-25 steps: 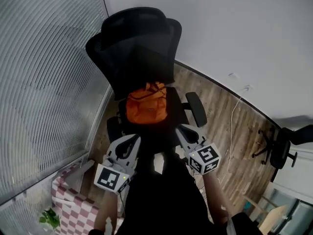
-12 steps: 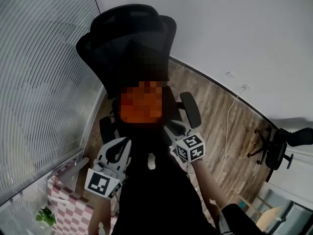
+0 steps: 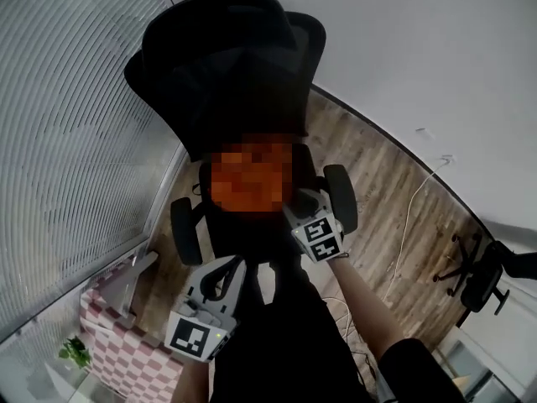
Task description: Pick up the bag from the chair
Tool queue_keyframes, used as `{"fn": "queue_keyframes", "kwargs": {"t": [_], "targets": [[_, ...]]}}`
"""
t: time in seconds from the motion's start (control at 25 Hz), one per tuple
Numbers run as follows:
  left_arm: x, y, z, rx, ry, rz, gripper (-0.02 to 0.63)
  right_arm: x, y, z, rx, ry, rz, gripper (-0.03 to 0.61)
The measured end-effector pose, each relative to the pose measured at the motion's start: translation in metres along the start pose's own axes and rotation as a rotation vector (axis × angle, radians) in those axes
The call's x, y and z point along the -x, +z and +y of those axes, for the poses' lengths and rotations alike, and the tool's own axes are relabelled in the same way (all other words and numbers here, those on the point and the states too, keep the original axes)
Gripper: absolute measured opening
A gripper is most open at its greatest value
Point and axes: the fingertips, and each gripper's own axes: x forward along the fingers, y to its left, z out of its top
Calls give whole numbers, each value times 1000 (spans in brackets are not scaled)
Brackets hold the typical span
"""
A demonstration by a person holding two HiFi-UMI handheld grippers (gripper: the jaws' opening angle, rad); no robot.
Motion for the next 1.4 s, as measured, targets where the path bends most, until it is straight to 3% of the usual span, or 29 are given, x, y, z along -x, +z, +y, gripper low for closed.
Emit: {"fn": "queue_keyframes", "kwargs": {"t": [0.16,0.4,0.56,0.88,1.12,1.4], "targets": [[-27,-1,3,53,44,0,34,-39,-12,-28,63,-5,29,206],[-59,-10,17,91,85,17,34,-87,-17,-49,248,-38,24,239],[-74,-19,28,108,100,34,34,-121,-31,-59,301,-39,65,277],[-89,-40,45,141,125,80,34,-171,-42,-78,392,-44,105,280],[-92,-52,49,184,142,100,34,-203,-41,-68,524,-13,102,281],[-90,-68,63,227,178,117,34,-237,-30,-43,770,36,77,281]]}}
